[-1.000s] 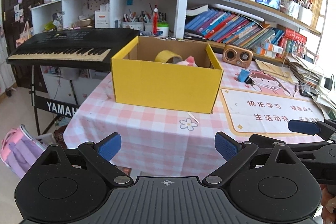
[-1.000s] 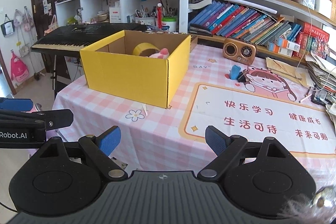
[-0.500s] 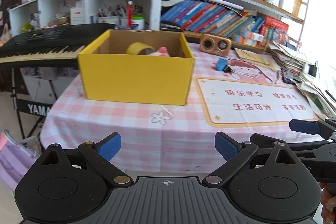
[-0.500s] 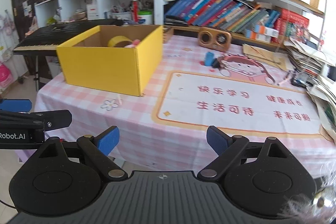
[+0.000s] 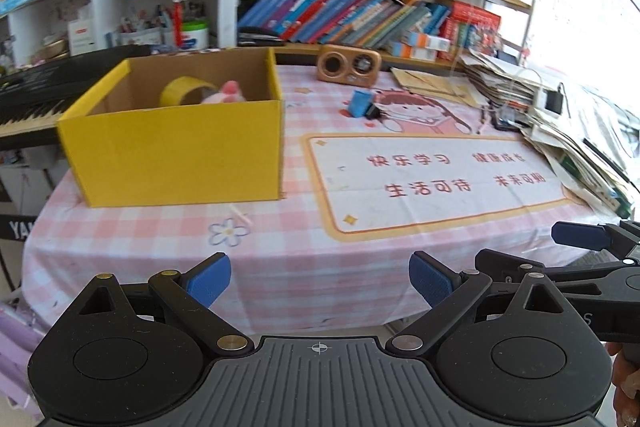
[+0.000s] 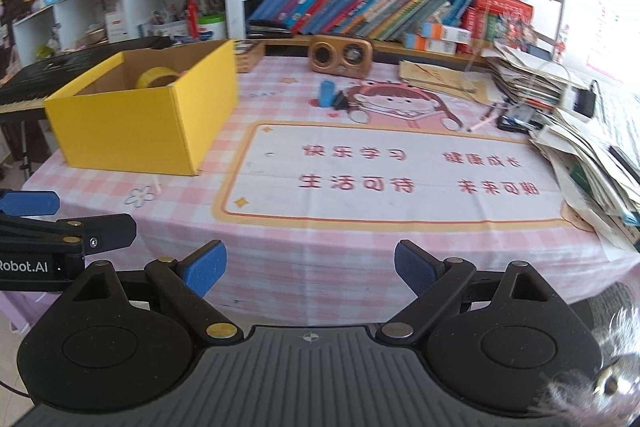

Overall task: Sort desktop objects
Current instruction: 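Withdraw both tools from the yellow box back over the desk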

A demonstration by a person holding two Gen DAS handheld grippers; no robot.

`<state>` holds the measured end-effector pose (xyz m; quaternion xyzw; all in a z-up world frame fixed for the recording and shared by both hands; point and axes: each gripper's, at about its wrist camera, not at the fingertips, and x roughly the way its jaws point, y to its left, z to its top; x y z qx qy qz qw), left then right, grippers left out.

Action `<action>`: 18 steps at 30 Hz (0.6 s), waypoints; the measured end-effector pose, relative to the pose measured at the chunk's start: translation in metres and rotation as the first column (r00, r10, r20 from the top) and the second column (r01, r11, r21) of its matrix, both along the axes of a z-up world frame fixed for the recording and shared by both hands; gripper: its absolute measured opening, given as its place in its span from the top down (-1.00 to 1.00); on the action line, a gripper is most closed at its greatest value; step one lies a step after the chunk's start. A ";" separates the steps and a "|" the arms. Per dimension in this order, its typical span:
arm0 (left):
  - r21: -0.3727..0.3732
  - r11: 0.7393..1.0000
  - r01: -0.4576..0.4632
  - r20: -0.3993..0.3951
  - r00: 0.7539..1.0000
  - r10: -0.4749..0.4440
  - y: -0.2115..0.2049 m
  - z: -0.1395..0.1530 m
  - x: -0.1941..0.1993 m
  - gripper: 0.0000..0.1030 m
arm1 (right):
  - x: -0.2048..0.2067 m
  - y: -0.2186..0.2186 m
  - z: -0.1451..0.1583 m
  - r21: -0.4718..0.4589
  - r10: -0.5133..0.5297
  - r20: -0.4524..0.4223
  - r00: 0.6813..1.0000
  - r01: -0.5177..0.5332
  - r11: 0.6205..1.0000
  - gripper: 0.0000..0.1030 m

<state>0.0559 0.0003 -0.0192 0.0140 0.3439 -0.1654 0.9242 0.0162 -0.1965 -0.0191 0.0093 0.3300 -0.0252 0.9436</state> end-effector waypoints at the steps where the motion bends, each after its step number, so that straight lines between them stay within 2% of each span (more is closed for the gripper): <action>1: 0.001 1.000 0.008 -0.002 1.000 -0.008 -0.004 0.000 0.002 -0.90 | 0.000 -0.003 0.000 0.000 -0.007 -0.002 1.000 0.007 1.000 -0.77; 18: 0.011 0.998 0.066 -0.033 0.997 -0.065 -0.059 -0.007 0.032 -0.90 | 0.023 -0.057 -0.006 0.012 -0.076 -0.036 0.996 0.076 0.997 -0.77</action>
